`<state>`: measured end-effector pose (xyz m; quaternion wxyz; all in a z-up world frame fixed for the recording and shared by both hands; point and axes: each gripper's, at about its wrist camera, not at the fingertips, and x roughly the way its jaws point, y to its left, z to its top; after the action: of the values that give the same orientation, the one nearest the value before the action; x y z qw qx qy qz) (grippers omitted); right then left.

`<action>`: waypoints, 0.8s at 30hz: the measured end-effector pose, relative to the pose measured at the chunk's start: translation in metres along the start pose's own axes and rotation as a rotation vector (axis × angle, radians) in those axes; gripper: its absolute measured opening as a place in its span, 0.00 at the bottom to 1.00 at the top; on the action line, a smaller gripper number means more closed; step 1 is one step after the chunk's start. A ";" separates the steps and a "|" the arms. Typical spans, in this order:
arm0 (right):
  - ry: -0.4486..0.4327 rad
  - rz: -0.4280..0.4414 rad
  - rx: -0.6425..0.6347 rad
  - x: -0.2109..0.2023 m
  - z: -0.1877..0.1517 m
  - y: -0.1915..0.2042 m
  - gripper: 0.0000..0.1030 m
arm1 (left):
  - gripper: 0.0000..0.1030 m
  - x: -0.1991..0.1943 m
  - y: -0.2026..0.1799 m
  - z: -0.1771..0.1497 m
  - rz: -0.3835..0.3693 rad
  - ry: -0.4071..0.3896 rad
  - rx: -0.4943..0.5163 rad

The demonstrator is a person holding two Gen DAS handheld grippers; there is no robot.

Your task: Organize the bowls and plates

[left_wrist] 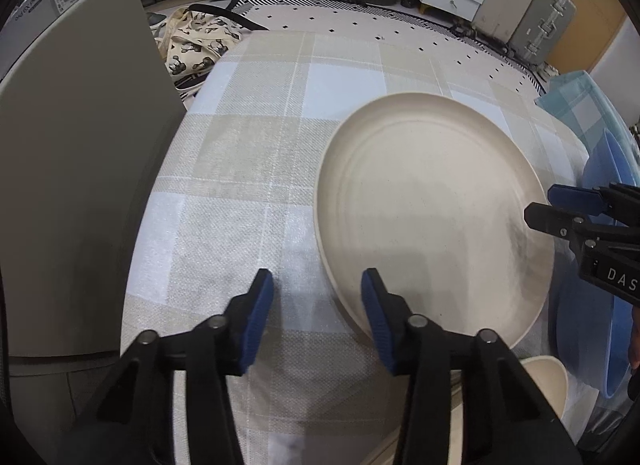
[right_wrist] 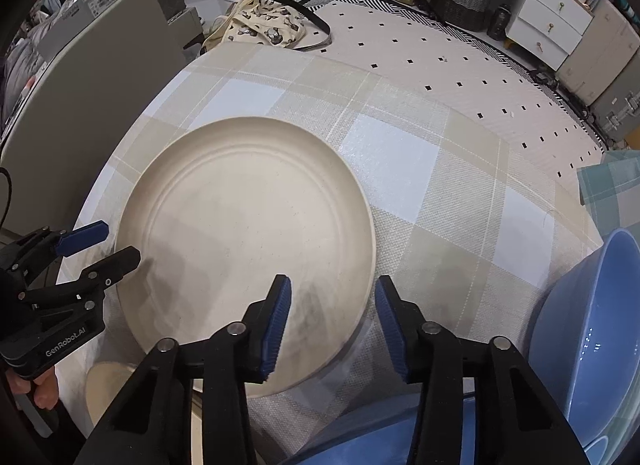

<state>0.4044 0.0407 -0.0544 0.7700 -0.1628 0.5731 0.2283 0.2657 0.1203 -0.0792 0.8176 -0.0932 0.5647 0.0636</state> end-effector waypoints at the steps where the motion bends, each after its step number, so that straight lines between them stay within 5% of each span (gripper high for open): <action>1: -0.001 -0.004 -0.007 0.000 -0.001 0.001 0.40 | 0.34 0.001 -0.001 -0.001 0.001 0.003 0.004; 7: -0.003 -0.026 -0.028 -0.001 -0.002 0.002 0.25 | 0.13 -0.002 -0.009 -0.003 -0.016 -0.004 0.046; 13: -0.011 -0.053 -0.049 -0.002 -0.003 0.003 0.10 | 0.12 -0.004 -0.011 -0.004 -0.004 -0.011 0.055; 24: -0.007 -0.046 -0.050 0.000 -0.004 0.011 0.09 | 0.13 -0.002 -0.010 -0.004 0.002 -0.011 0.055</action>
<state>0.3948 0.0476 -0.0552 0.7727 -0.1945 0.5607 0.2254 0.2639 0.1093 -0.0777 0.8227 -0.0697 0.5620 0.0494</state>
